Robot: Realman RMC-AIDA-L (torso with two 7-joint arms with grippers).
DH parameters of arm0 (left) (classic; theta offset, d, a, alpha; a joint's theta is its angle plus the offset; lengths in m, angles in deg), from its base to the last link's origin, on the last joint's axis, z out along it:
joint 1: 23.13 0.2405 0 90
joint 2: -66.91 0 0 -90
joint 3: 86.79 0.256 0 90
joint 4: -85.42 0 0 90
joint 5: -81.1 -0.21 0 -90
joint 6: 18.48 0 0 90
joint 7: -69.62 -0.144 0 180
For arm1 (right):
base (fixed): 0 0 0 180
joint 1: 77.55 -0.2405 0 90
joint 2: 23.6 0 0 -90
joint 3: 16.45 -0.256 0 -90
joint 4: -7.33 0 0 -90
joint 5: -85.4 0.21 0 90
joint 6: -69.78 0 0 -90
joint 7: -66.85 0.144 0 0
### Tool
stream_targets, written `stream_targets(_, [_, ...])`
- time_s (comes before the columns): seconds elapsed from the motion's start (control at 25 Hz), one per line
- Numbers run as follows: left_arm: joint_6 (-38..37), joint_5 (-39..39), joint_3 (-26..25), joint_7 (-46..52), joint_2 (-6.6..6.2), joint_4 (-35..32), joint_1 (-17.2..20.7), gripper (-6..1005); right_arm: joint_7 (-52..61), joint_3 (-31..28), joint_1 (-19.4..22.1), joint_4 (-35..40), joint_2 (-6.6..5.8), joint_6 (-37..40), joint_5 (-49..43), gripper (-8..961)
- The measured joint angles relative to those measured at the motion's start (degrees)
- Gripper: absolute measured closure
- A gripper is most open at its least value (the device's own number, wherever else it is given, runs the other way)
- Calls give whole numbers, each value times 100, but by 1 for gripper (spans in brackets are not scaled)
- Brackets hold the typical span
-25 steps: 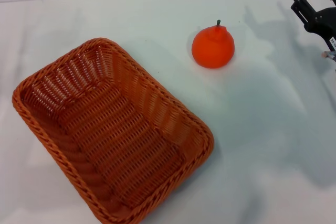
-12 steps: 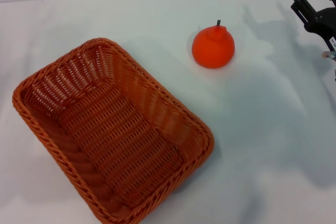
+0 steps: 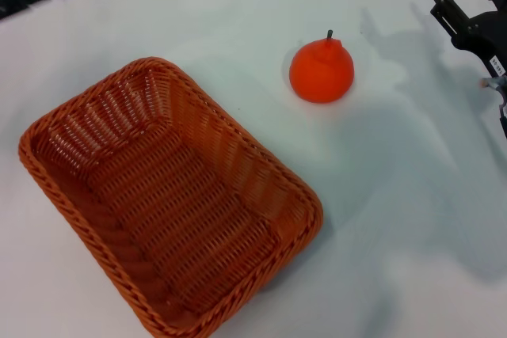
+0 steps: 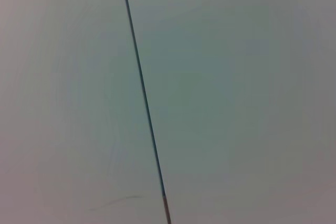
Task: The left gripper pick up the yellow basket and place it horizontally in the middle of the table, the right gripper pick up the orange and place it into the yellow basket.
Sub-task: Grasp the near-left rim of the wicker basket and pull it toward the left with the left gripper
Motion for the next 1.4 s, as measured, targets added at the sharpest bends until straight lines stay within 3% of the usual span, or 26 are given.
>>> stream_targets(0.12, [-259, -1056, 28, 298, -148, -61, -409, 176, 4, 60, -12, 16, -2, 0, 1, 36])
stream_targets(0.4, [-757, -2489, 409, 557, -229, -290, -921, 177, 20, 167, -17, 38, 0, 0, 0, 37])
stream_targets(0.52, [-723, -2922, 505, 646, -57, -635, -932, 177, 101, 208, -12, 43, 2, 0, 0, 37])
stream_targets(0.68, [-522, -3383, 511, 660, 267, -1154, -855, 178, 220, 269, 3, 44, 2, 0, 0, 37])
stream_targets(0.8, [-346, -3584, 526, 652, 411, -1351, -821, 178, 226, 330, 10, 51, 0, 1, 0, 37])
stream_targets(1.04, [-179, -3884, 539, 610, 495, -1408, -837, 178, 231, 383, 28, 53, 0, 5, 0, 36])
stream_targets(1.4, [111, -4434, 677, 606, 727, -1444, -858, 179, 313, 397, 43, 6, 0, 106, 0, 37])
